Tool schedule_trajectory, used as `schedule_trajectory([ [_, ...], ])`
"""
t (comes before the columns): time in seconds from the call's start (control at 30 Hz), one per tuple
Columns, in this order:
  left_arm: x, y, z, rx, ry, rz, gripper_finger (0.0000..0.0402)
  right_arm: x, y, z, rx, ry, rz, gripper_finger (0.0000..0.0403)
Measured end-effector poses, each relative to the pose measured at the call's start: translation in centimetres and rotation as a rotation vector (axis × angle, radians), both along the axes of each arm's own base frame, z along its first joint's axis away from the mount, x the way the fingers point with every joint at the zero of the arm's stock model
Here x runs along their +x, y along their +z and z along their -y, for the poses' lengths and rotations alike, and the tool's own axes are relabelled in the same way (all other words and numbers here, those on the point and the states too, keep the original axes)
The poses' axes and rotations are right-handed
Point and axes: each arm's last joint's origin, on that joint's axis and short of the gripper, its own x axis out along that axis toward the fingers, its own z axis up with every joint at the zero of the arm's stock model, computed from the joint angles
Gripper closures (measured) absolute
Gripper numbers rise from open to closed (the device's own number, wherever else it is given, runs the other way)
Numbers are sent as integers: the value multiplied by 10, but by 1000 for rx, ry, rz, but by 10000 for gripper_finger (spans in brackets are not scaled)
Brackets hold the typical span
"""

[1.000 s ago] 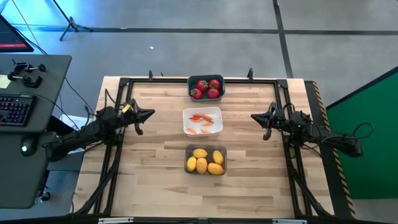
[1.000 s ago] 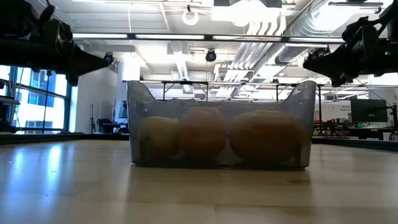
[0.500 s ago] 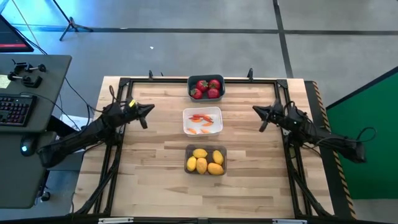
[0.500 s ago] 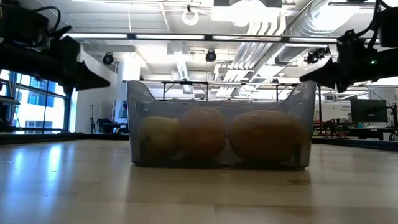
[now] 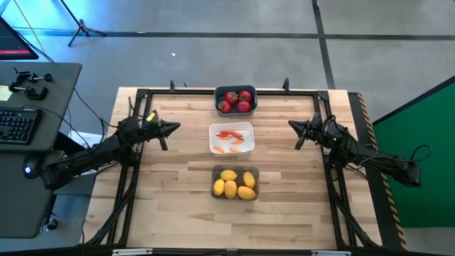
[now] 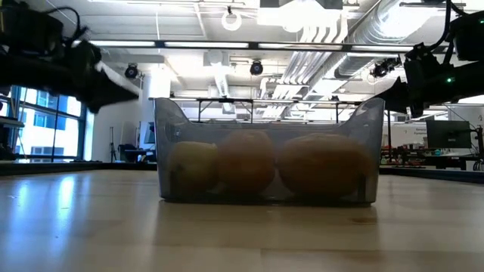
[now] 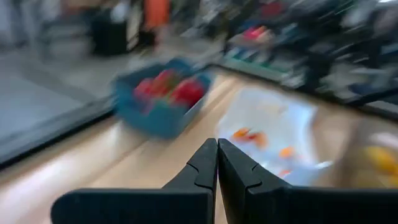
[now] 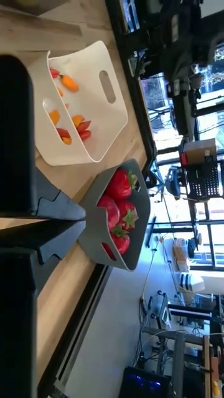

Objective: Sort produce into baskets
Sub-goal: Return to Home Position

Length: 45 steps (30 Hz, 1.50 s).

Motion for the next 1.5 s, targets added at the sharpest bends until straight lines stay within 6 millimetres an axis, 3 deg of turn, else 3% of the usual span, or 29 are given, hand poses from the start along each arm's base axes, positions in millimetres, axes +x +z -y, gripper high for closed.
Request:
schedule_trajectory([
  [0.2,1,18,6,29,-192,183,401,0,0,0,1,0,0,403],
  [1.5,1,18,6,25,-184,183,401,0,0,0,1,0,0,403],
])
